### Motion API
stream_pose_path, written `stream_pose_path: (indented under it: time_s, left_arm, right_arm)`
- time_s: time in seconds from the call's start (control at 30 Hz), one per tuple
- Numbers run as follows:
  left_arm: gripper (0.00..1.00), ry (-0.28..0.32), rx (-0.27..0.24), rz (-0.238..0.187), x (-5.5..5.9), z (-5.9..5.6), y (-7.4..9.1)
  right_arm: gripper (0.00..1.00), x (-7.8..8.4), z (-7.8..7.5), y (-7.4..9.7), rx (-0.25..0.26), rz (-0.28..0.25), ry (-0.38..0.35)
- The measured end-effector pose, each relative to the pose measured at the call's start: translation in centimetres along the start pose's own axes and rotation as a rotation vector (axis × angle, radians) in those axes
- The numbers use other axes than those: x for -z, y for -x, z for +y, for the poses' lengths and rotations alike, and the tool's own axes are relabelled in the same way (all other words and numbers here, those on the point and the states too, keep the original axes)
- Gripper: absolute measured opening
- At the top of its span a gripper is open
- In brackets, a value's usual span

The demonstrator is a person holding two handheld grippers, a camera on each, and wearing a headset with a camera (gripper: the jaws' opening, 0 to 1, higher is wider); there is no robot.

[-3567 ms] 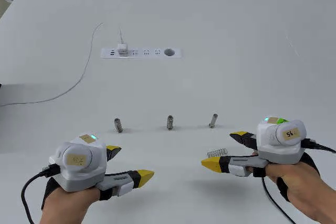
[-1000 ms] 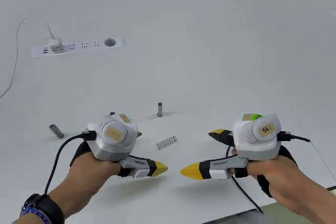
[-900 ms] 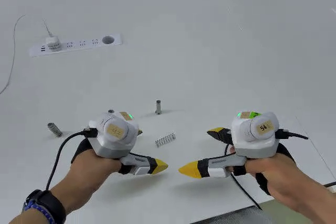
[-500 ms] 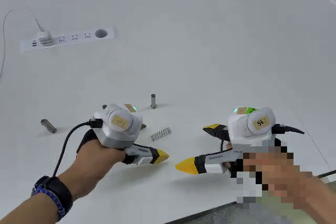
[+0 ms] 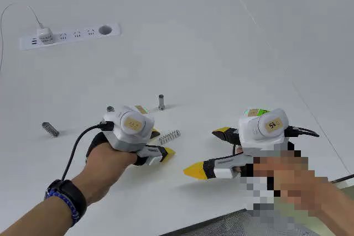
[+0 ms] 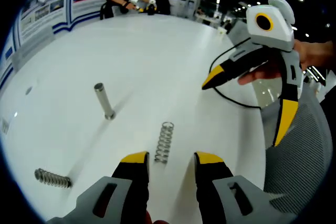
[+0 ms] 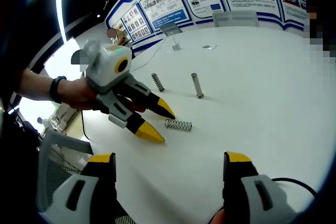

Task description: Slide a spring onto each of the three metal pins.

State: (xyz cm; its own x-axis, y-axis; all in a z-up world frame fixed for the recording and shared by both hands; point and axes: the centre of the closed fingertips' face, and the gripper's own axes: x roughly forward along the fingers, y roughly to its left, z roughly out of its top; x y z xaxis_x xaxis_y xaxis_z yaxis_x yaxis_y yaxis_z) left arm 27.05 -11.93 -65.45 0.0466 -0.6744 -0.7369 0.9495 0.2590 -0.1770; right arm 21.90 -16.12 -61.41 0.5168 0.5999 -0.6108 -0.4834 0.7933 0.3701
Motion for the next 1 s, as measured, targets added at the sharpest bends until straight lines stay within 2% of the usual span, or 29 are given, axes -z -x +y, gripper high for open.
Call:
stream_pose_path:
  time_s: [0.2, 0.3, 0.33, 0.47, 0.67, 1.0]
  left_arm:
    - [0.26, -0.014, -0.029, 0.004, -0.3, 0.4, -0.4]
    - [0.13, -0.065, -0.068, 0.035, 0.1, 0.9, -0.3]
    - [0.12, -0.060, -0.068, 0.024, -0.1, 0.9, -0.3]
    - [0.11, -0.069, -0.088, 0.034, 0.0, 1.1, -0.2]
    - [0.10, 0.000, -0.099, 0.037, 0.3, 1.3, 0.4]
    - [0.10, 0.039, -0.096, 0.020, 1.6, 1.1, 2.1]
  right_arm:
    - [0.85, 0.0, -0.1, 0.2, 0.005, 0.005, 0.001]
    - [0.85, 0.1, -0.2, 0.2, 0.006, 0.008, -0.001]
    - [0.85, 0.1, -0.2, 0.2, 0.004, 0.010, -0.001]
    - [0.85, -0.1, 0.1, 0.0, 0.000, 0.008, 0.002]
    - [0.85, -0.3, 0.2, -0.1, -0.002, 0.007, 0.003]
    - [0.84, -0.1, 0.4, -0.2, 0.008, 0.004, -0.011]
